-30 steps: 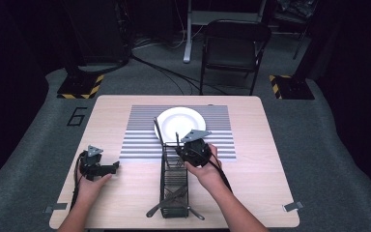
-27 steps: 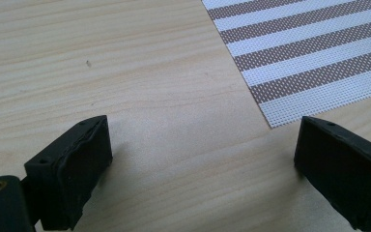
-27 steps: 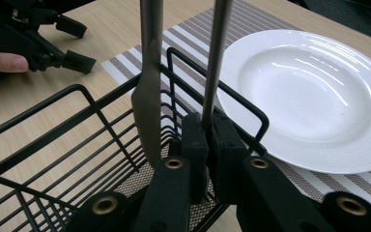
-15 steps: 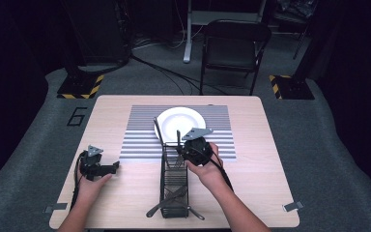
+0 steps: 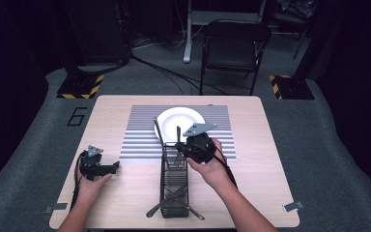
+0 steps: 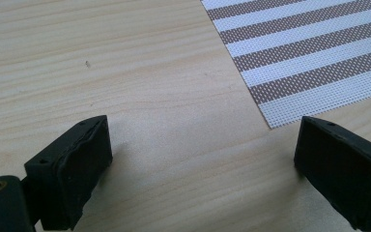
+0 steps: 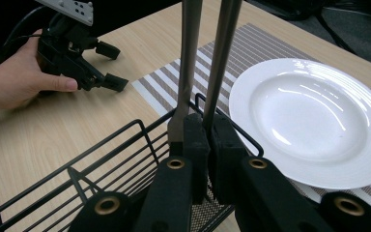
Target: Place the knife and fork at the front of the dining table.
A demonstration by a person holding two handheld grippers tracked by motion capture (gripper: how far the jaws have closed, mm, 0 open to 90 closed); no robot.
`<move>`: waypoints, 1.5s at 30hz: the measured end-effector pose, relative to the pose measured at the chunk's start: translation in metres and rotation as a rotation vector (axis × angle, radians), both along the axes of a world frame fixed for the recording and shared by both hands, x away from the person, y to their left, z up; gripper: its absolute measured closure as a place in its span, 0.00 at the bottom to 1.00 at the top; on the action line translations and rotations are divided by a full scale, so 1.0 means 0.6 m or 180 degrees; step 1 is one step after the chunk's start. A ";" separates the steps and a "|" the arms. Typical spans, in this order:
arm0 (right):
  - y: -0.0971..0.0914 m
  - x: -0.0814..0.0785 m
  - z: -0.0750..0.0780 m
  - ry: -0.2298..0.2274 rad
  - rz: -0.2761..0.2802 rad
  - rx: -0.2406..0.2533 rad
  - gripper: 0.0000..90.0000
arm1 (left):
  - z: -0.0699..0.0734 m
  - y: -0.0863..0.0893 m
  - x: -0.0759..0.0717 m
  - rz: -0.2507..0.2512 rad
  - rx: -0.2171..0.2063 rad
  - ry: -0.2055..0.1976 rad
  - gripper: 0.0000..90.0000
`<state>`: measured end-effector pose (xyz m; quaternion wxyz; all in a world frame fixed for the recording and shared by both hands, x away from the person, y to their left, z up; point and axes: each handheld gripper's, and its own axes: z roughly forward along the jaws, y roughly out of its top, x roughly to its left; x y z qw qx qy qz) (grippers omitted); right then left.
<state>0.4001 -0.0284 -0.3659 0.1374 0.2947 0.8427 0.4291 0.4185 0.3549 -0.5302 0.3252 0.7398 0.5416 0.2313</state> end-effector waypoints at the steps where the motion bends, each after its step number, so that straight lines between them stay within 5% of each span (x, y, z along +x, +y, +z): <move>1: 0.000 -0.003 0.009 -0.0006 0.0013 0.0012 0.97 | 0.000 0.000 0.000 0.0000 0.0000 0.0001 0.07; 27: -0.039 -0.007 0.103 -0.0057 0.0046 0.0113 0.97 | 0.000 0.000 0.000 0.0000 0.0001 0.0001 0.07; 45: -0.093 0.004 0.118 -0.0143 -0.0194 0.0069 0.97 | 0.000 0.000 0.000 -0.0001 0.0001 0.0002 0.07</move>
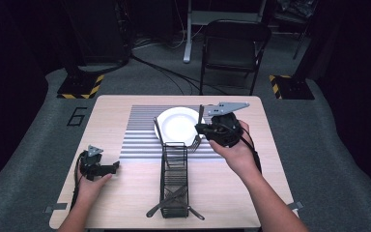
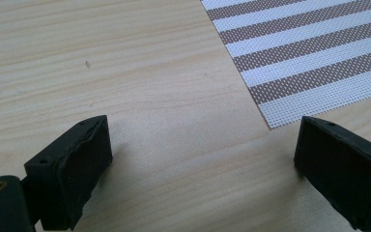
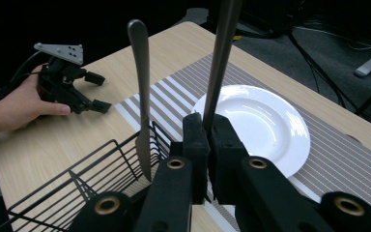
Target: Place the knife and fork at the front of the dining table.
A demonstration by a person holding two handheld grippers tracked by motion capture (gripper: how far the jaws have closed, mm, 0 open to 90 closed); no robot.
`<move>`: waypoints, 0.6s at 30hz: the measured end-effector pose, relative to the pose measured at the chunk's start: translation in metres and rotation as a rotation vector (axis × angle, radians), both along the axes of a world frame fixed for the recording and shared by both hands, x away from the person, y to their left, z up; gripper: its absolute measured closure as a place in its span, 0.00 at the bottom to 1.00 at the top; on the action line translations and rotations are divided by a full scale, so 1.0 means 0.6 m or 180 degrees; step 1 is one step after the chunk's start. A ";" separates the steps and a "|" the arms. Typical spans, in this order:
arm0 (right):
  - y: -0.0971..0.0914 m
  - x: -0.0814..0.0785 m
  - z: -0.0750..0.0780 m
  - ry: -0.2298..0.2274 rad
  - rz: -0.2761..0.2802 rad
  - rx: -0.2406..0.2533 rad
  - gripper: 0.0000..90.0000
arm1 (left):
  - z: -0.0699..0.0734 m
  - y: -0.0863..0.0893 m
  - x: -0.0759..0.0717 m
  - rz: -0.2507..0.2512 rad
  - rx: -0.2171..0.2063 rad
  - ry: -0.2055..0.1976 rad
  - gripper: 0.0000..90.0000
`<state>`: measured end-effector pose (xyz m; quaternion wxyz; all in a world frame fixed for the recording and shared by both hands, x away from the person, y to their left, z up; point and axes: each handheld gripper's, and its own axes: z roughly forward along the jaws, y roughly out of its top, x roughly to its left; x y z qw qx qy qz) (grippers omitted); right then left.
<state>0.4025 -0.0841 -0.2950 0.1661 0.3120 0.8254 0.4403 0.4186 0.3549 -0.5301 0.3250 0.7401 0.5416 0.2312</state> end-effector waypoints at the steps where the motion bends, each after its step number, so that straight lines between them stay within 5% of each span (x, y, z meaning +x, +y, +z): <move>1: 0.000 0.000 0.000 0.0000 0.0000 0.0000 0.97 | 0.000 0.000 0.000 0.0000 0.0000 0.0000 0.07; 18: -0.022 0.021 -0.052 0.0016 -0.0244 -0.0097 0.97 | 0.000 0.000 0.000 0.0001 0.0000 -0.0001 0.07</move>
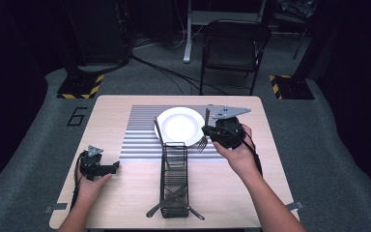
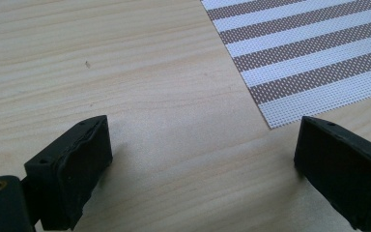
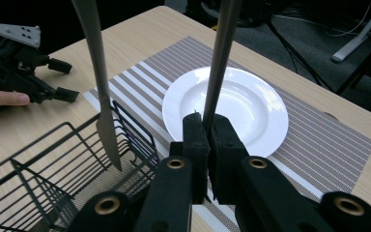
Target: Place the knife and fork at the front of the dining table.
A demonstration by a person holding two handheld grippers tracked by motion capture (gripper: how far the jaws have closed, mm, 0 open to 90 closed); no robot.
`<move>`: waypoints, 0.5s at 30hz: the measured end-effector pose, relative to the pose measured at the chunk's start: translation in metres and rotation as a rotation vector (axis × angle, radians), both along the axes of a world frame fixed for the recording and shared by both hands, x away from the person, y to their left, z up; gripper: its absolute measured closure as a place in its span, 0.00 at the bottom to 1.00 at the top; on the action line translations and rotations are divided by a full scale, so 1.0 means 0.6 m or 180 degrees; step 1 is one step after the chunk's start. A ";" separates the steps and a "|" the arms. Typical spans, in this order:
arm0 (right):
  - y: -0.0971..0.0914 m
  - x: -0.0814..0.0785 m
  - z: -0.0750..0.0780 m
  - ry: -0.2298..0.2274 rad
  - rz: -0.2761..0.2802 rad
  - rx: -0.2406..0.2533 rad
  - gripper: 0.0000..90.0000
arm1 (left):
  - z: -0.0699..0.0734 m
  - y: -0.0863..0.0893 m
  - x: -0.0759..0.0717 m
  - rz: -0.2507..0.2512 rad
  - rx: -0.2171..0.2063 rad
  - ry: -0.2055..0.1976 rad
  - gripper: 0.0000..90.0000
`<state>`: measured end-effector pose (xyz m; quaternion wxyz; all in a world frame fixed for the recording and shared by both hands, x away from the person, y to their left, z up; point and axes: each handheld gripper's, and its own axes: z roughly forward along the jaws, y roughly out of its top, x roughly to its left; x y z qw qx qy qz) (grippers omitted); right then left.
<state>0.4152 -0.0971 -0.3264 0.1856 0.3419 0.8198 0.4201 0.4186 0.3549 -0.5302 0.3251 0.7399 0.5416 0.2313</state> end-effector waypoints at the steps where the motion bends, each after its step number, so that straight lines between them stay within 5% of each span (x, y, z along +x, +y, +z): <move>1: -0.002 0.003 -0.007 -0.0012 -0.0011 -0.0013 0.97 | 0.000 0.000 0.000 0.0000 0.0000 0.0000 0.07; 15: -0.020 0.024 -0.077 -0.0001 -0.0259 -0.0111 0.97 | 0.000 0.000 0.000 0.0001 -0.0001 0.0000 0.07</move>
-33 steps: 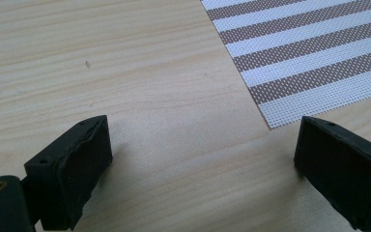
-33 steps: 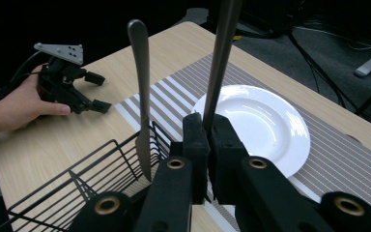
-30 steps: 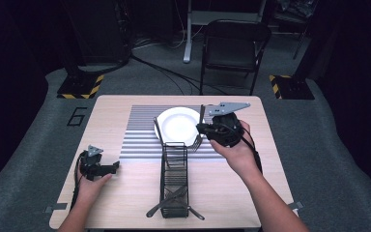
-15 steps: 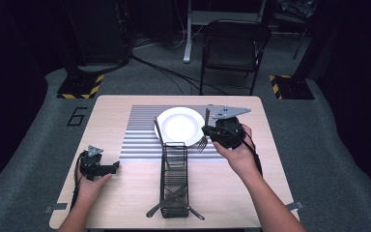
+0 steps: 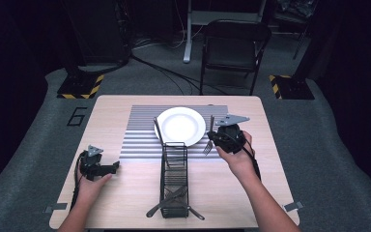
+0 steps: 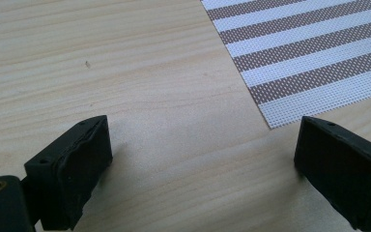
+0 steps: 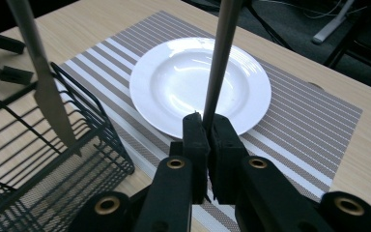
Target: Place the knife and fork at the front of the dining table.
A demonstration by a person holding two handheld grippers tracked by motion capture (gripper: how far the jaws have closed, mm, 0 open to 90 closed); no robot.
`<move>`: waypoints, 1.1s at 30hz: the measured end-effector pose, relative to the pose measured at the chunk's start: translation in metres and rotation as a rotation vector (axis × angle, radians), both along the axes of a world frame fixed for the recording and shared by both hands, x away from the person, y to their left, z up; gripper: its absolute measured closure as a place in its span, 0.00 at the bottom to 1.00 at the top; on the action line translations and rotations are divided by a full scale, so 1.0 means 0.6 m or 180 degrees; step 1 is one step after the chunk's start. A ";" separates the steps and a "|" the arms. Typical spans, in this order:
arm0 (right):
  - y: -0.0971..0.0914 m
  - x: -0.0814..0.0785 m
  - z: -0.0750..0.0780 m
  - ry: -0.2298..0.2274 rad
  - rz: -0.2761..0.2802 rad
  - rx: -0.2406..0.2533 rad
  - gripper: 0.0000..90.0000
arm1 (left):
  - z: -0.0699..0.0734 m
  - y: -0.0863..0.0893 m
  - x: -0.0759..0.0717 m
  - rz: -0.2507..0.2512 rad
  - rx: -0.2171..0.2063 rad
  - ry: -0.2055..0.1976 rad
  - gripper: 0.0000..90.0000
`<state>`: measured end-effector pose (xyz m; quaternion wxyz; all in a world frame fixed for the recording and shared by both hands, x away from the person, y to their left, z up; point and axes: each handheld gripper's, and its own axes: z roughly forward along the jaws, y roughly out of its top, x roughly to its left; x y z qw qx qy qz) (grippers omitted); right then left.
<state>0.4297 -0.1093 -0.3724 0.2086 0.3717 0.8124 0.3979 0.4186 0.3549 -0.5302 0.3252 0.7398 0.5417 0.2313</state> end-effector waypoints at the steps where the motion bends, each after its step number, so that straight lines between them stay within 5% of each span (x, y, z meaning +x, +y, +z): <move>1: -0.003 0.001 -0.009 0.0022 -0.0043 -0.0023 0.97 | 0.000 0.000 0.000 -0.0001 0.0001 0.0000 0.07; 19: -0.023 0.023 -0.074 0.0096 -0.0248 -0.0112 0.97 | 0.000 0.000 0.000 -0.0001 0.0001 0.0001 0.07; 33: -0.037 0.038 -0.102 0.0125 -0.0339 -0.0130 0.97 | 0.000 0.000 0.001 -0.0008 0.0003 -0.0002 0.07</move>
